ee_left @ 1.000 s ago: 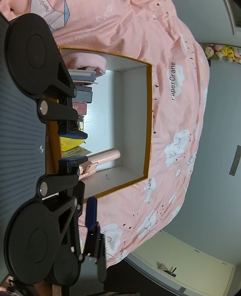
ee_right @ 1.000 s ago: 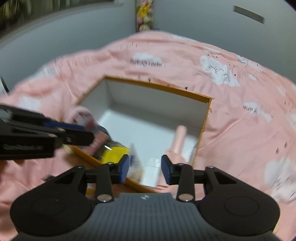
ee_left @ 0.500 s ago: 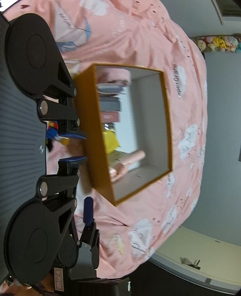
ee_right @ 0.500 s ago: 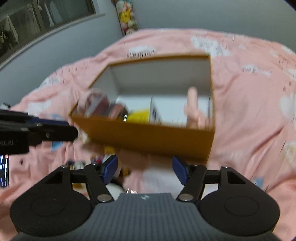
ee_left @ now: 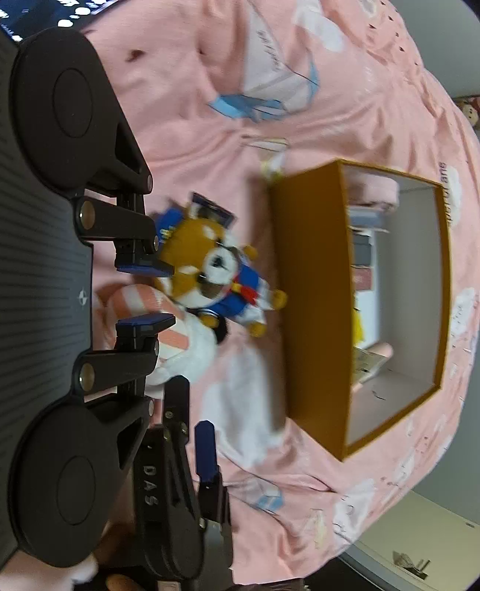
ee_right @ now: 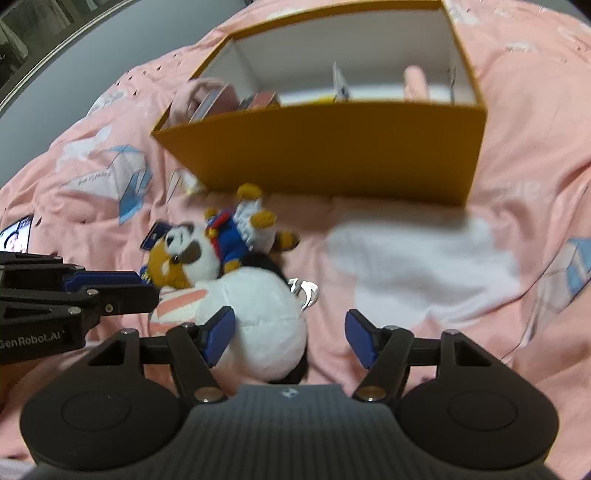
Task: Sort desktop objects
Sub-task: 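Withdraw both open tools from the box and move them to the plush toys, then grasp the white dog plush by its striped body with the right tool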
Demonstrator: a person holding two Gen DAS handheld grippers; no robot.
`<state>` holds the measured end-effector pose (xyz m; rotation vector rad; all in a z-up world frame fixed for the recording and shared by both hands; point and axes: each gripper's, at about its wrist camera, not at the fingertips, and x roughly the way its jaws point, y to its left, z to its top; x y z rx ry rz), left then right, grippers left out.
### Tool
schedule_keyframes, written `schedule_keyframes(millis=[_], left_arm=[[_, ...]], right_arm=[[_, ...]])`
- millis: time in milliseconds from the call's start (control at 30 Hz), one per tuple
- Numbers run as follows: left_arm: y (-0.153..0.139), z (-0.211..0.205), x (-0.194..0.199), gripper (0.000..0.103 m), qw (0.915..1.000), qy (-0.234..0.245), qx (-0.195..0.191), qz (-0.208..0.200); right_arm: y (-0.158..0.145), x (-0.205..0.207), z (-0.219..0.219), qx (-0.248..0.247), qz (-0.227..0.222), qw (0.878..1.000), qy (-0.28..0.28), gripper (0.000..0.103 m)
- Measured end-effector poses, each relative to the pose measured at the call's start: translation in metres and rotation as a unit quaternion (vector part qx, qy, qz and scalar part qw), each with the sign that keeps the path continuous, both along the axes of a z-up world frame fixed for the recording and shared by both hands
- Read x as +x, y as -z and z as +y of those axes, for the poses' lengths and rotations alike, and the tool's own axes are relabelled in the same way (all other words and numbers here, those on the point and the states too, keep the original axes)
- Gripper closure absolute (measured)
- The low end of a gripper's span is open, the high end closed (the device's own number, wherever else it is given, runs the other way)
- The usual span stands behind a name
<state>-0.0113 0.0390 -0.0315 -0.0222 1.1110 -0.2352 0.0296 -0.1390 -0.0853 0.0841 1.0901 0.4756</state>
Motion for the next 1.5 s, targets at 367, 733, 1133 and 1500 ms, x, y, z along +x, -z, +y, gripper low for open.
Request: schedule_keyframes(millis=[367, 733, 1133, 1500], left_arm=[[0.024, 0.001, -0.016, 0.079, 0.9976, 0.012, 0.007, 0.068], [0.021, 0.008, -0.013, 0.078, 0.9976, -0.009, -0.013, 0.067], [0.020, 0.015, -0.010, 0.078, 0.9971, -0.028, -0.022, 0.068], [0.037, 0.016, 0.004, 0.078, 0.9929, -0.018, -0.063, 0.100]], right_arm=[[0.009, -0.017, 0.024, -0.028, 0.013, 0.997, -0.070, 0.036], [-0.002, -0.009, 0.035, -0.034, -0.009, 0.994, -0.101, 0.036], [0.003, -0.001, 0.044, -0.033, -0.006, 0.989, -0.144, 0.034], [-0.014, -0.028, 0.058, -0.108, -0.106, 0.956, -0.253, 0.045]])
